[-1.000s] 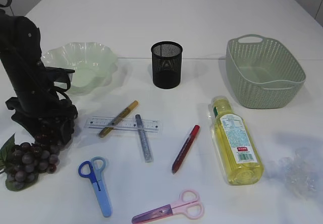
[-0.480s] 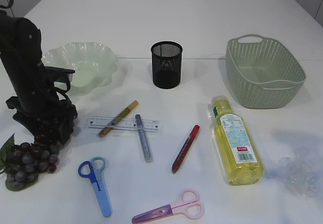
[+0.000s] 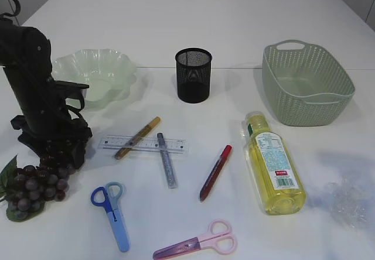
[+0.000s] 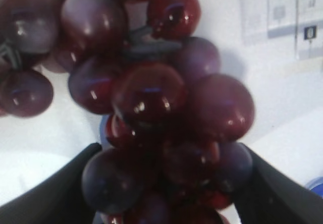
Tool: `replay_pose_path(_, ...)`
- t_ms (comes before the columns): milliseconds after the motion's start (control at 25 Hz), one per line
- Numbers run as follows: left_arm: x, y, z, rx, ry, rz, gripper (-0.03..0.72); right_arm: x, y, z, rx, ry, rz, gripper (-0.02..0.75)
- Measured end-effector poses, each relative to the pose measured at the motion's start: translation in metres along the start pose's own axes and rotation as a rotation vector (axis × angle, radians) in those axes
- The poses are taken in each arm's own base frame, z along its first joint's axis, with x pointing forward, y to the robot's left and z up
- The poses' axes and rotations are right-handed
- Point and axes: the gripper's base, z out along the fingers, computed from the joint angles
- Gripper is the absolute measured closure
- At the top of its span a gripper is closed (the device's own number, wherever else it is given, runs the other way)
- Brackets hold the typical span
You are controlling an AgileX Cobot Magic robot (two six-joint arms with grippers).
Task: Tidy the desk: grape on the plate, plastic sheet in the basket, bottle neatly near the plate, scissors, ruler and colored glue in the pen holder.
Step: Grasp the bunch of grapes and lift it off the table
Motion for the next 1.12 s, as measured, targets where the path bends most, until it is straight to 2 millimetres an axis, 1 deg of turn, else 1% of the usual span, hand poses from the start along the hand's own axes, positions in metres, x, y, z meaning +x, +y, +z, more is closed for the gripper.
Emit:
replay_pose_path(120,0.000,0.000,0.000,0.000,-0.002,0.000,0.130,0.000,0.000,0.000,0.000,0.000,0.000,0.226)
replay_pose_path(200,0.000,0.000,0.000,0.000,-0.002,0.000,0.153,0.000,0.000,0.000,0.000,0.000,0.000,0.226)
replay_pose_path(280,0.000,0.000,0.000,0.000,-0.002,0.000,0.214,0.000,0.000,-0.001,0.000,-0.002,0.000,0.227)
replay_pose_path(360,-0.001,0.000,0.000,0.000,-0.008,0.000,0.309,-0.001,0.000,-0.002,-0.001,-0.007,0.000,0.227)
replay_pose_path(440,-0.002,0.000,-0.001,0.000,-0.011,0.000,0.381,-0.001,0.000,-0.002,-0.001,-0.009,-0.001,0.227)
replay_pose_path(520,-0.002,0.000,-0.001,0.001,-0.012,-0.001,0.430,-0.002,0.001,-0.004,-0.002,-0.014,-0.001,0.227)
replay_pose_path(600,-0.001,0.000,-0.001,0.002,0.002,-0.001,0.457,-0.002,0.001,-0.004,-0.003,-0.017,-0.001,0.227)
replay_pose_path(760,0.004,-0.001,-0.004,0.007,0.072,0.000,0.489,-0.002,0.001,-0.004,-0.003,-0.017,-0.001,0.227)
replay_pose_path(840,0.007,-0.001,-0.010,0.010,0.136,0.001,0.494,-0.002,0.001,-0.004,-0.003,-0.017,-0.001,0.227)
replay_pose_path(880,0.006,-0.001,-0.014,0.011,0.141,0.002,0.496,-0.002,0.001,-0.004,-0.003,-0.017,-0.001,0.227)
replay_pose_path(1040,-0.003,-0.003,-0.030,0.021,0.090,-0.004,0.503,-0.002,0.001,-0.004,-0.003,-0.017,-0.001,0.227)
replay_pose_path(1120,-0.004,-0.005,-0.043,0.039,0.053,-0.012,0.503,-0.002,0.001,-0.004,-0.003,-0.017,-0.001,0.227)
